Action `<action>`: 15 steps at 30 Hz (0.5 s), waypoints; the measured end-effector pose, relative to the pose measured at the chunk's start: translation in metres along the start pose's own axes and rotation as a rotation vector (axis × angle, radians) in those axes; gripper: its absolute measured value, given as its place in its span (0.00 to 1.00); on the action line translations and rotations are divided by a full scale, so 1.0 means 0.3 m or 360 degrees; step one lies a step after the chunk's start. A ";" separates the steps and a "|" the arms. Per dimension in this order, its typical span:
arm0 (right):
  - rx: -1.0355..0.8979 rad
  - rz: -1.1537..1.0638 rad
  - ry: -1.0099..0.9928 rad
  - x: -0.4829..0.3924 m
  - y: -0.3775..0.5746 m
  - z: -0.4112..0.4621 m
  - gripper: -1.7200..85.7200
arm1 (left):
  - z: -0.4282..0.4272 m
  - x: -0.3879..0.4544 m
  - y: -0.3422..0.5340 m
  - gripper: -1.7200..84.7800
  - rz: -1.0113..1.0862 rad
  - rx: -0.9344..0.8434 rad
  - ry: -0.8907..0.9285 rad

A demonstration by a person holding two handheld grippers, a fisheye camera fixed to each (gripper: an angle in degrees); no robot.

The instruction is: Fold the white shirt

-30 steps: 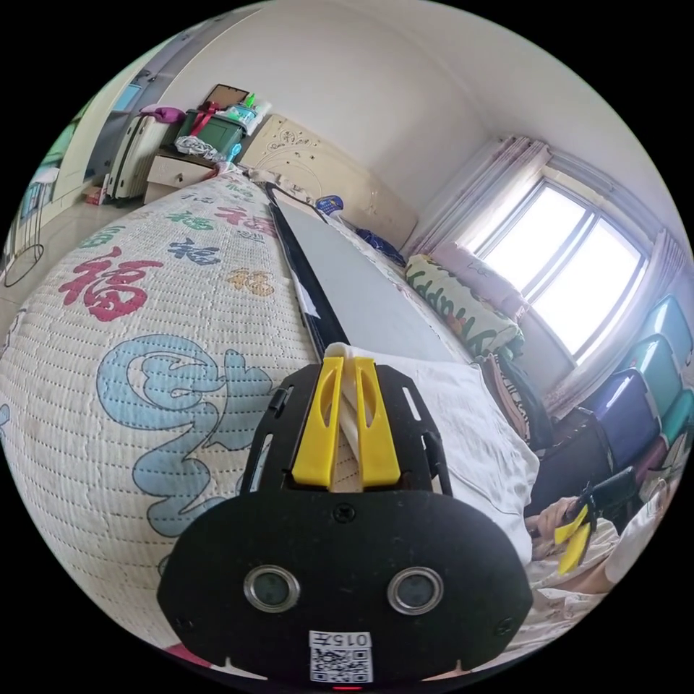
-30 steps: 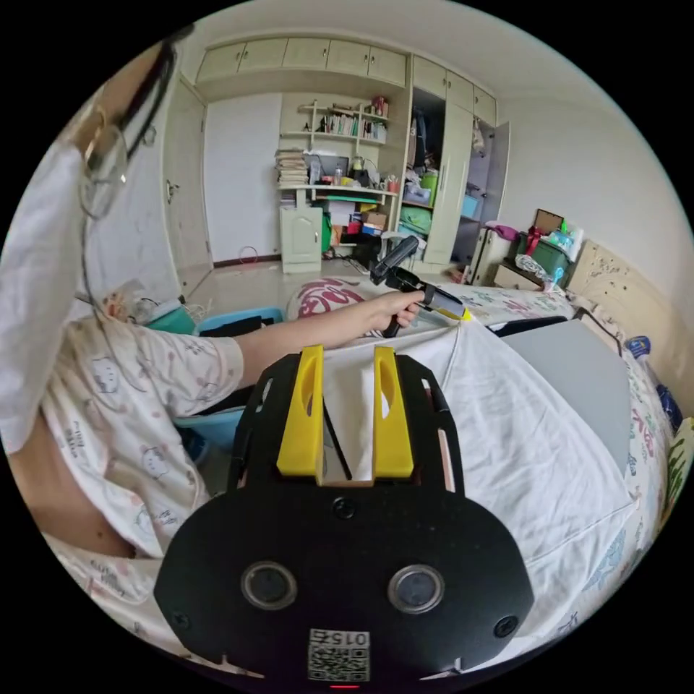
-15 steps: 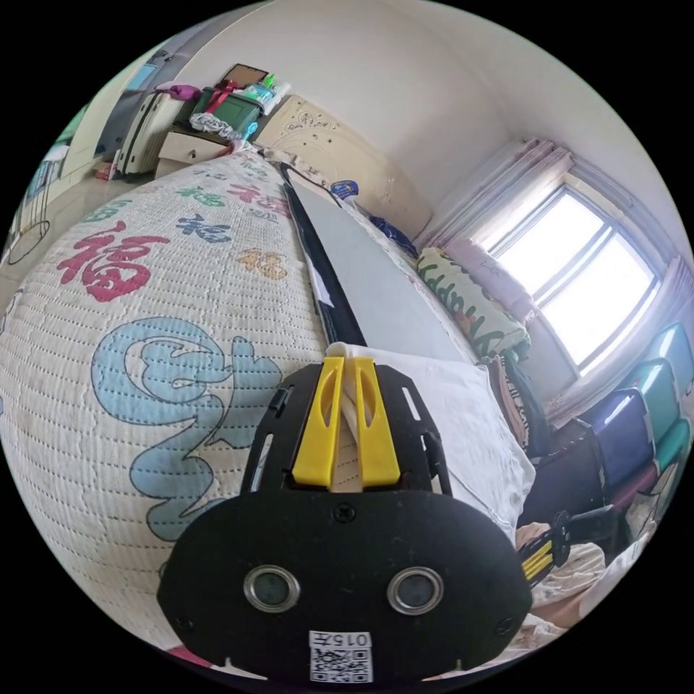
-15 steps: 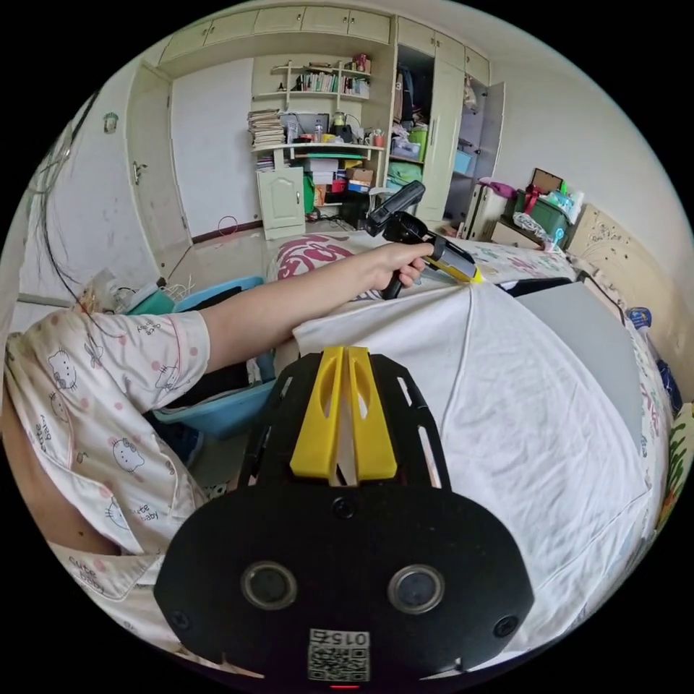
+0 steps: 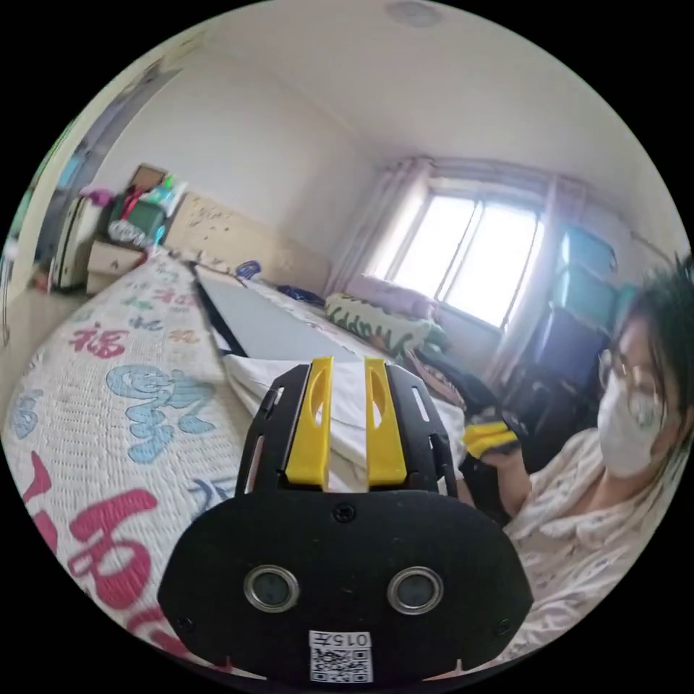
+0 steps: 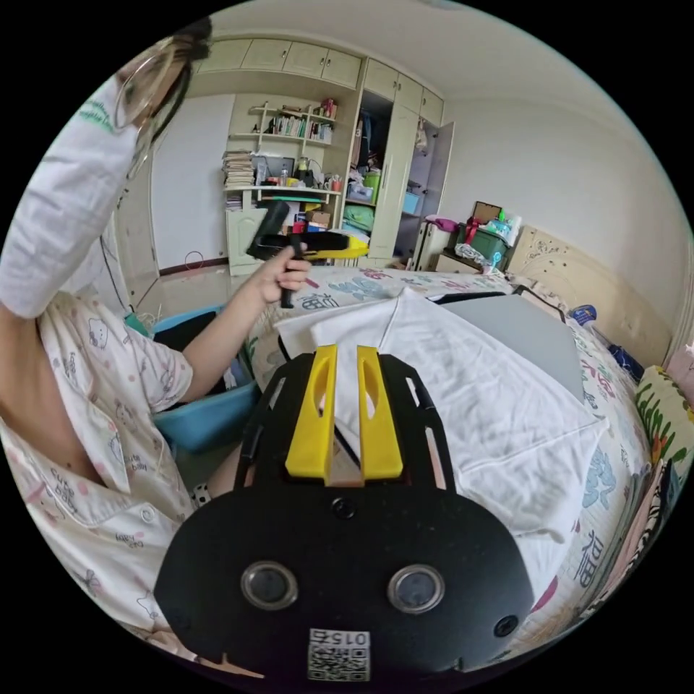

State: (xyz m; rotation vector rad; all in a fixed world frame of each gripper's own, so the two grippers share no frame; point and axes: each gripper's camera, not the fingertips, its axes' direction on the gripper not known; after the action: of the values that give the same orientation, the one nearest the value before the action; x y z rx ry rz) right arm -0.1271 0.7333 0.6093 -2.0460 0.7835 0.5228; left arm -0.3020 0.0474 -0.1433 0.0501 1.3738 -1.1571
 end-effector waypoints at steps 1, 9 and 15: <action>-0.0032 -0.0038 0.0000 0.000 -0.023 0.019 0.10 | 0.001 0.094 0.090 0.11 0.0109 -0.0031 -0.0028; -0.0155 -0.0192 0.0147 0.140 -0.235 0.057 0.07 | 0.198 0.139 0.523 0.12 0.0142 -0.0370 -0.0187; -0.0144 -0.0179 0.0148 0.387 -0.400 -0.079 0.05 | 0.235 0.057 0.722 0.06 0.0114 -0.0368 -0.0326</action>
State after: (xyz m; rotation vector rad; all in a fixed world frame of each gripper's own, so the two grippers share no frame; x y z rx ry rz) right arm 0.0410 0.7266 0.6198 -2.1972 0.7052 0.4089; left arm -0.1131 0.0992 -0.2611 -0.1790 1.3036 -0.9111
